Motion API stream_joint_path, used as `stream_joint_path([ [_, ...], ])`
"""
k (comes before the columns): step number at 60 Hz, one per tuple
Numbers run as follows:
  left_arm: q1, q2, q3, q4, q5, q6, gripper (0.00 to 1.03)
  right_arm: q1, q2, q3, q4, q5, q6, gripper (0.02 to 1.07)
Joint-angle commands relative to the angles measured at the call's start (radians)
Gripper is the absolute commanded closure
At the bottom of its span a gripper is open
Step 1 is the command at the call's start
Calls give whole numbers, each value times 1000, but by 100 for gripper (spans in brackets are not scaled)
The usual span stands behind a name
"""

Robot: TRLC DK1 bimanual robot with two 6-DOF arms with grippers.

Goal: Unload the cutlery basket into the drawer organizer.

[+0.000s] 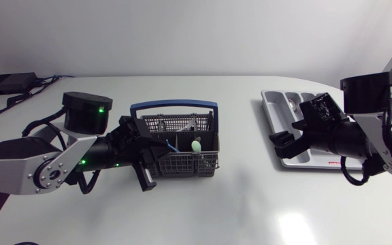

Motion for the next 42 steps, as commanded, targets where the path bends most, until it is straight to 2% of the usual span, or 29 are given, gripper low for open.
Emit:
stream_joint_path([
  [1,1,22,10,12,18,28,100,11,11,-22,9,9,6,16],
  [17,1,12,35,-2,41,11,100,25,6,-27,9,15,8,16],
  [42,12,-230,101,-165,52,-30,100,66,-32,-30,-10,22,14,16],
])
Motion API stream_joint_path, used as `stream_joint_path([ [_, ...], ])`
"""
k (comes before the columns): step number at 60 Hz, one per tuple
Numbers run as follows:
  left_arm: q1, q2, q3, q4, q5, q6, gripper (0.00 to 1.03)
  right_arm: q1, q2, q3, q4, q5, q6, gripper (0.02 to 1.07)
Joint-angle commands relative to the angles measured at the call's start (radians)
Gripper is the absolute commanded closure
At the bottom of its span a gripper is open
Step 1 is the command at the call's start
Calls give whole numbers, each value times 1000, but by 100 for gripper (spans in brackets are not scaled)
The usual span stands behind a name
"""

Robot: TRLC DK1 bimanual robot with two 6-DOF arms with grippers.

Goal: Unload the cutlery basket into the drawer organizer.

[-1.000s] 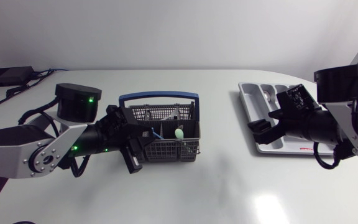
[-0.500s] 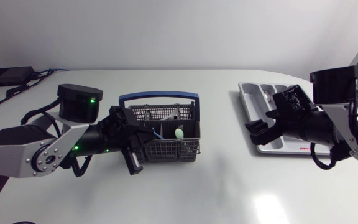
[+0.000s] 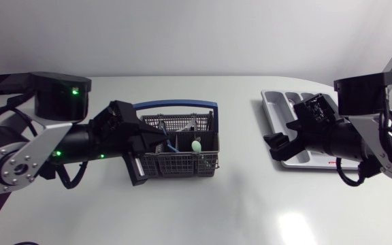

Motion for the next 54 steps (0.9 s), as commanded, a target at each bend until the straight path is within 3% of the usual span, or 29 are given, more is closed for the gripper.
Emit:
stream_joint_path([
  [1,11,-68,53,-34,6,-17,100,14,-28,-26,-14,10,13,16],
  [26,22,-286,251,-254,-6,-148,100,74,-207,7,-138,7,13,16],
  [39,-72,-246,337,-372,-2,-317,100,157,-299,67,-238,-13,49,16],
  [54,-118,-126,357,-378,109,-464,100,284,-336,109,-284,-58,93,16],
])
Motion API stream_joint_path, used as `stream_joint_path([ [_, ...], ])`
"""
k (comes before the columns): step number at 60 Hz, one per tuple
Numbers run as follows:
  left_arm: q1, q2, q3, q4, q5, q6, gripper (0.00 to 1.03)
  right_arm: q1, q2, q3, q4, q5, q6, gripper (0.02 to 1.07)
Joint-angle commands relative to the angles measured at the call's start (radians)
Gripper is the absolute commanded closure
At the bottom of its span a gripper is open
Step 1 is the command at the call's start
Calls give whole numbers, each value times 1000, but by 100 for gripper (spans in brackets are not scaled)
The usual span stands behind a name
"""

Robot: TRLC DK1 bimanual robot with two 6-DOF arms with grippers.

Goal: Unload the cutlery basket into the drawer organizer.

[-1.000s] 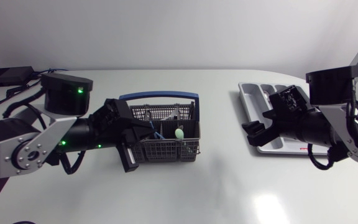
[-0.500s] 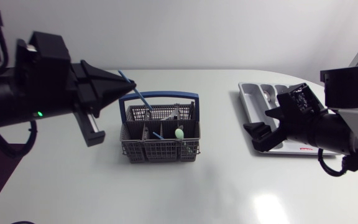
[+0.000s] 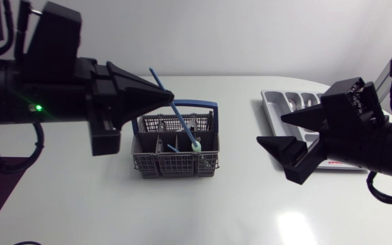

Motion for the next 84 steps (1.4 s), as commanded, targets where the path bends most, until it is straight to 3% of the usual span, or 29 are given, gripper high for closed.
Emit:
stream_joint_path([
  [1,-10,54,37,-5,46,-71,100,39,0,33,-18,-22,44,16],
  [6,-14,102,40,-4,98,-99,100,75,17,52,-18,-53,67,16],
  [23,-36,206,66,10,161,-148,100,210,148,70,69,-94,99,17],
  [31,-36,226,75,10,177,-154,100,231,194,75,103,-117,93,29],
  [38,-34,240,83,13,182,-161,100,229,241,78,133,-140,77,32],
  [55,-31,260,89,27,188,-171,100,228,287,72,179,-137,59,72],
  [61,-28,260,91,27,188,-175,100,226,292,66,187,-138,41,93],
  [69,-24,260,92,27,196,-177,99,229,290,55,192,-143,33,97],
  [75,-21,260,95,27,194,-184,89,233,284,46,193,-151,31,99],
  [84,2,260,123,25,194,-204,49,234,269,27,190,-151,30,101],
])
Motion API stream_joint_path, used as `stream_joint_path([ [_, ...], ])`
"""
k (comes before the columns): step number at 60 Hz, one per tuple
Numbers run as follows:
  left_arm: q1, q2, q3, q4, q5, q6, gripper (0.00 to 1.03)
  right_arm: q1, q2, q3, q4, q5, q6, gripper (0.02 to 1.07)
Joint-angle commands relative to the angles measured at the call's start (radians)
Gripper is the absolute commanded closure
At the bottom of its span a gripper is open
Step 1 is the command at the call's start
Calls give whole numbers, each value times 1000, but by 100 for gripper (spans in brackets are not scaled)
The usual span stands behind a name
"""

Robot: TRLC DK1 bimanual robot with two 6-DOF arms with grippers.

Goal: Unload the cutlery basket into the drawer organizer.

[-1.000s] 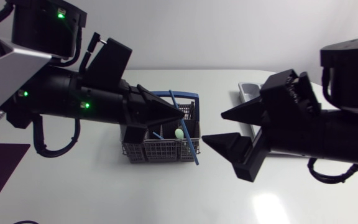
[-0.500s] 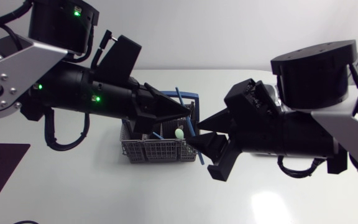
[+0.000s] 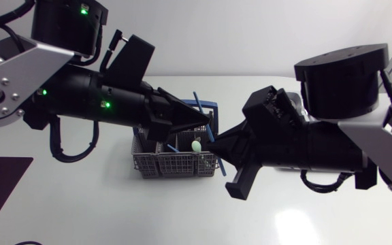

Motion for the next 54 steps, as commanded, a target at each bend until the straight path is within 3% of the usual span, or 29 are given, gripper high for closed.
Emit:
stream_joint_path([
  [1,25,9,56,3,16,-34,45,6,-12,-32,6,1,-12,101],
  [5,54,3,84,5,16,-36,34,4,-27,-44,-3,1,-13,101],
  [12,114,-5,133,30,16,-63,29,-5,-64,-71,-20,1,-19,101],
  [25,249,-12,207,13,14,-66,29,-170,-119,-110,-55,-25,-47,101],
  [33,297,-25,182,-50,10,36,29,-379,-89,-101,-50,-67,-65,101],
  [44,283,-52,67,-112,-70,190,30,-635,85,-54,16,-85,-79,101],
  [54,237,-107,-45,-124,-171,325,30,-760,312,49,80,-53,-50,101],
])
